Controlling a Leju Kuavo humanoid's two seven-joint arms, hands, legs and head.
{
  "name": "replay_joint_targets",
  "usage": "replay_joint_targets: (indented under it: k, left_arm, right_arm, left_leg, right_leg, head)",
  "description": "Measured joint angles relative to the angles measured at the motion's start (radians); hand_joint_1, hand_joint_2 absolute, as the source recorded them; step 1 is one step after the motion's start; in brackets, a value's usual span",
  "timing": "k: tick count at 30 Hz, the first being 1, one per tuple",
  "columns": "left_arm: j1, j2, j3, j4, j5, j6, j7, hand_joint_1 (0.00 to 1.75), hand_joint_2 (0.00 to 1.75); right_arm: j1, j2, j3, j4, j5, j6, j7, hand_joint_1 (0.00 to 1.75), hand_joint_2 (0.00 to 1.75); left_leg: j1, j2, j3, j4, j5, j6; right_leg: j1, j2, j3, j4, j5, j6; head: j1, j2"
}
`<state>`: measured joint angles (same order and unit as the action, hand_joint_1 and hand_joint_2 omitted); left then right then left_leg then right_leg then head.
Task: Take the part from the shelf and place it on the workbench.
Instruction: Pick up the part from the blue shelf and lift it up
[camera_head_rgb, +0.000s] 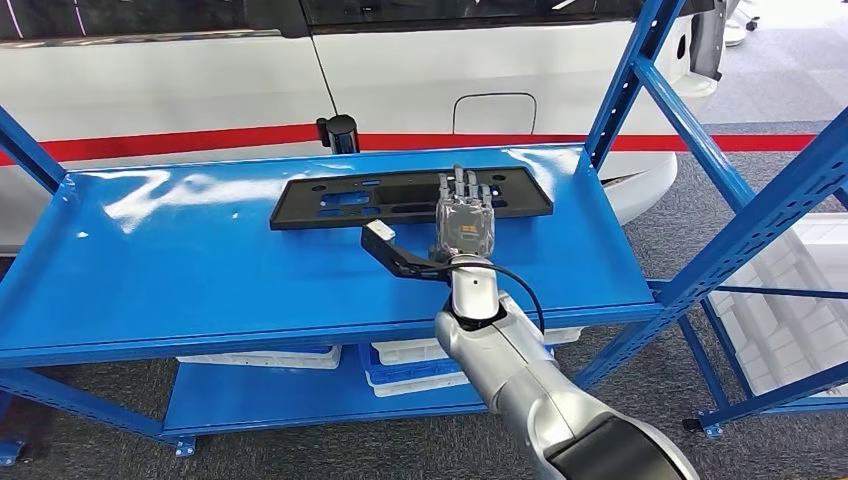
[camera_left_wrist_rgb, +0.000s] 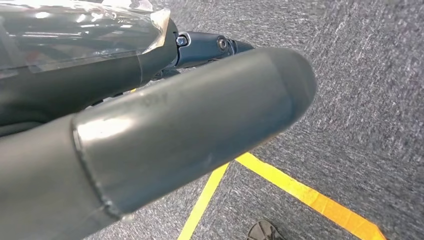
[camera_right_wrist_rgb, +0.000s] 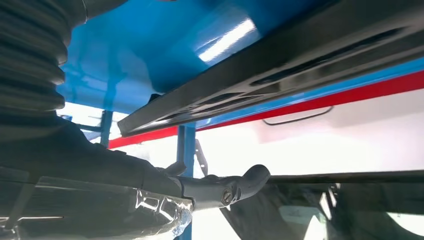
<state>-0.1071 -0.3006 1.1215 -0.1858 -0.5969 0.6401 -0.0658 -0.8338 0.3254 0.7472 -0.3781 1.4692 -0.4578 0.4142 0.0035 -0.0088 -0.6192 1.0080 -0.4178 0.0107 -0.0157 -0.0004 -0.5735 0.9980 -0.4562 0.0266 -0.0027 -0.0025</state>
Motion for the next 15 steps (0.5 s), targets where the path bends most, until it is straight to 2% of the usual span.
replay_joint_targets:
  k: [11,12,13,15]
  left_arm:
    - [0.0,0.0,0.0,0.0,-0.011,0.037,0.021,0.0,0.0]
    - [0.0,0.0,0.001,0.0,-0.011,0.039,0.023,0.0,0.0]
    - [0.0,0.0,0.001,0.0,-0.012,0.042,0.025,0.0,0.0]
    - [0.0,0.0,0.001,0.0,-0.016,0.049,0.032,0.0,0.0]
  right_arm:
    - [-0.022,-0.049,-0.074,0.043,0.024,-0.004,0.036,0.0,1.75]
    - [-0.022,-0.054,-0.084,0.045,0.024,-0.005,0.037,0.04,1.75]
    - [-0.022,-0.059,-0.093,0.046,0.024,-0.007,0.038,0.39,1.75]
    - [-0.022,-0.067,-0.106,0.048,0.026,-0.009,0.04,1.25,1.75]
  left_leg:
    - [0.0,0.0,0.0,0.0,0.0,0.0]
    - [0.0,0.0,0.0,0.0,0.0,0.0]
    - [0.0,0.0,0.0,0.0,0.0,0.0]
    - [0.0,0.0,0.0,0.0,0.0,0.0]
  right_leg:
    - [0.0,0.0,0.0,0.0,0.0,0.0]
    - [0.0,0.0,0.0,0.0,0.0,0.0]
    - [0.0,0.0,0.0,0.0,0.0,0.0]
    - [0.0,0.0,0.0,0.0,0.0,0.0]
  head:
    - [0.0,0.0]
    - [0.0,0.0]
    - [0.0,0.0]
    - [0.0,0.0]
